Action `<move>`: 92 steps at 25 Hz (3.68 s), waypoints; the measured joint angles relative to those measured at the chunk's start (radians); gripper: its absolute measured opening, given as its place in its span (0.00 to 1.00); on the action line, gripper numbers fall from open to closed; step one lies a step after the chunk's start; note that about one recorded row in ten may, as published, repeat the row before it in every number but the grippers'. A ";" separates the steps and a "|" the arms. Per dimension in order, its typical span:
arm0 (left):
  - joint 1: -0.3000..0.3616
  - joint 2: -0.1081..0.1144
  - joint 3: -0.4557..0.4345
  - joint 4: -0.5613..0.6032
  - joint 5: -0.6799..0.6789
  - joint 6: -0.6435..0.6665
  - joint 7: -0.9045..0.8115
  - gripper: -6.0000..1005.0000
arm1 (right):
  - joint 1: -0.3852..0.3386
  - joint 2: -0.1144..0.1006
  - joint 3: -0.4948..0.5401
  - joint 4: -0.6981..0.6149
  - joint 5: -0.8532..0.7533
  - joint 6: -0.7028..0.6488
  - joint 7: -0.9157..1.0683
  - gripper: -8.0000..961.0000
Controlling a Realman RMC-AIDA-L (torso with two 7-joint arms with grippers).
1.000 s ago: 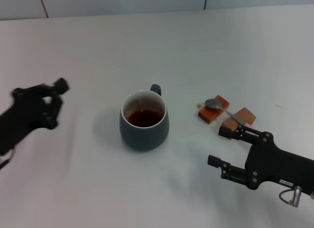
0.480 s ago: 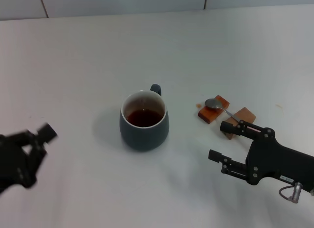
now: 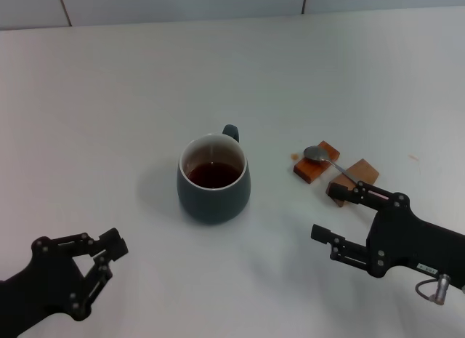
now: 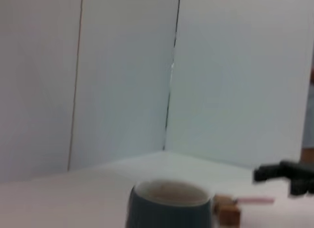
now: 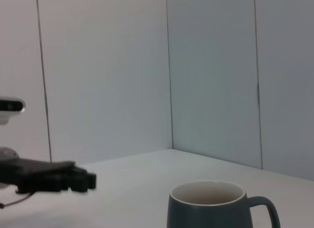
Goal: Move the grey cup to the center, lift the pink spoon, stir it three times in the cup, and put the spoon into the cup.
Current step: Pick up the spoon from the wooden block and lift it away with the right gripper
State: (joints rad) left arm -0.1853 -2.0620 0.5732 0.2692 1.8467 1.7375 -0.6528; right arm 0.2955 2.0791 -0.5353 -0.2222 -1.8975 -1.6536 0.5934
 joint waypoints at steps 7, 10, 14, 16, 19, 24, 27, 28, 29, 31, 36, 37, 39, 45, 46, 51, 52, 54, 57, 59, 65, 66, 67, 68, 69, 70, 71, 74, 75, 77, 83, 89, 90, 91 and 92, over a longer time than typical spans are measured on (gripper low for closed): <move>-0.003 -0.006 0.004 -0.013 0.000 -0.118 0.020 0.26 | -0.006 0.001 0.000 0.002 0.000 -0.003 0.006 0.75; -0.003 -0.006 0.004 -0.029 0.000 -0.114 0.044 0.37 | -0.010 0.002 0.000 0.004 0.000 -0.003 0.008 0.75; -0.007 -0.007 0.005 -0.038 0.000 -0.108 0.046 0.51 | -0.013 0.003 0.000 0.007 0.000 -0.003 0.008 0.75; -0.007 -0.007 0.005 -0.038 0.000 -0.105 0.046 0.57 | -0.015 0.003 0.000 0.011 0.000 -0.002 0.008 0.75; -0.009 -0.004 0.004 -0.038 -0.003 -0.090 0.049 0.67 | -0.018 0.002 0.006 0.017 0.000 -0.001 0.008 0.75; -0.011 -0.004 -0.001 -0.038 -0.006 -0.080 0.050 0.79 | -0.034 0.000 0.069 0.061 0.000 -0.091 0.027 0.75; -0.020 -0.004 -0.006 -0.036 -0.008 -0.065 0.050 0.86 | -0.050 0.000 0.125 0.070 0.000 -0.159 0.093 0.75; -0.023 -0.004 -0.007 -0.036 -0.008 -0.060 0.050 0.86 | -0.056 0.000 0.149 0.077 0.000 -0.188 0.133 0.75; -0.026 -0.004 -0.007 -0.036 -0.008 -0.056 0.050 0.86 | -0.065 -0.001 0.194 0.101 0.001 -0.245 0.235 0.75; -0.028 -0.004 -0.007 -0.036 -0.009 -0.052 0.050 0.86 | -0.069 -0.001 0.214 0.113 0.001 -0.270 0.283 0.75; -0.040 -0.004 -0.008 -0.035 -0.009 -0.043 0.050 0.86 | -0.091 -0.001 0.297 0.161 0.001 -0.395 0.508 0.75; -0.040 -0.004 -0.008 -0.035 -0.009 -0.043 0.050 0.86 | -0.096 -0.001 0.310 0.165 0.002 -0.405 0.546 0.75; -0.040 -0.003 -0.010 -0.034 -0.010 -0.036 0.050 0.86 | -0.118 -0.001 0.352 0.165 0.002 -0.410 0.696 0.75; -0.042 -0.005 -0.044 -0.038 -0.012 -0.022 0.067 0.86 | -0.164 -0.003 0.380 0.133 0.002 -0.373 0.925 0.75; -0.042 -0.005 -0.046 -0.041 -0.012 -0.017 0.079 0.86 | -0.172 -0.003 0.382 0.126 0.002 -0.366 0.955 0.75; -0.043 -0.006 -0.047 -0.049 -0.014 -0.010 0.098 0.86 | -0.211 -0.006 0.391 0.068 0.001 -0.313 1.080 0.75; -0.044 -0.006 -0.047 -0.049 -0.014 -0.010 0.098 0.86 | -0.218 -0.014 0.389 0.039 -0.003 -0.274 1.137 0.75; -0.049 -0.006 -0.048 -0.049 -0.015 -0.010 0.098 0.86 | -0.216 -0.028 0.377 0.024 -0.015 -0.235 1.197 0.75; -0.051 -0.006 -0.048 -0.049 -0.018 -0.010 0.098 0.86 | -0.207 -0.043 0.366 0.021 -0.041 -0.204 1.250 0.75; -0.052 -0.006 -0.049 -0.054 -0.025 -0.008 0.098 0.86 | -0.188 -0.057 0.365 0.020 -0.086 -0.166 1.318 0.75; -0.054 -0.006 -0.049 -0.061 -0.032 -0.002 0.099 0.86 | -0.189 -0.060 0.368 0.019 -0.113 -0.105 1.391 0.75; -0.054 -0.006 -0.049 -0.062 -0.033 -0.001 0.099 0.86 | -0.194 -0.060 0.370 0.019 -0.114 -0.088 1.409 0.75; -0.054 -0.006 -0.049 -0.062 -0.034 -0.001 0.099 0.86 | -0.198 -0.060 0.372 0.019 -0.114 -0.073 1.427 0.75; -0.054 -0.006 -0.049 -0.062 -0.034 0.000 0.099 0.86 | -0.202 -0.060 0.373 0.019 -0.114 -0.057 1.443 0.75; -0.053 -0.006 -0.049 -0.062 -0.035 0.000 0.099 0.86 | -0.207 -0.060 0.374 0.019 -0.114 -0.031 1.466 0.75; -0.053 -0.006 -0.049 -0.062 -0.035 0.000 0.099 0.86 | -0.207 -0.060 0.374 0.019 -0.114 -0.031 1.466 0.75; -0.053 -0.006 -0.049 -0.062 -0.035 0.001 0.099 0.86 | -0.209 -0.060 0.374 0.018 -0.114 -0.023 1.471 0.75; -0.053 -0.006 -0.049 -0.062 -0.035 0.002 0.099 0.86 | -0.203 -0.060 0.371 0.023 -0.114 0.011 1.485 0.75; -0.053 -0.006 -0.049 -0.062 -0.035 0.002 0.099 0.86 | -0.203 -0.060 0.371 0.023 -0.114 0.011 1.485 0.75; -0.053 -0.006 -0.049 -0.062 -0.035 0.003 0.099 0.86 | -0.195 -0.058 0.366 0.025 -0.119 0.031 1.493 0.75; -0.054 -0.006 -0.049 -0.062 -0.036 0.004 0.099 0.86 | -0.165 -0.045 0.365 0.029 -0.150 0.056 1.495 0.75; -0.051 -0.006 -0.049 -0.062 -0.045 0.011 0.099 0.86 | -0.145 -0.032 0.371 0.032 -0.153 0.094 1.496 0.75; -0.051 -0.006 -0.049 -0.062 -0.045 0.011 0.099 0.86 | -0.145 -0.032 0.371 0.032 -0.153 0.094 1.496 0.75; -0.045 -0.006 -0.049 -0.062 -0.050 0.016 0.099 0.86 | -0.140 -0.030 0.369 0.032 -0.153 0.101 1.496 0.75; -0.045 -0.006 -0.049 -0.062 -0.050 0.016 0.099 0.86 | -0.134 -0.029 0.368 0.032 -0.154 0.107 1.496 0.75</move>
State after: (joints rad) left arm -0.2308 -2.0678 0.5246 0.2071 1.7967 1.7534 -0.5537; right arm 0.1617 2.0500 -0.1671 -0.1900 -2.0513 -1.5468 2.0892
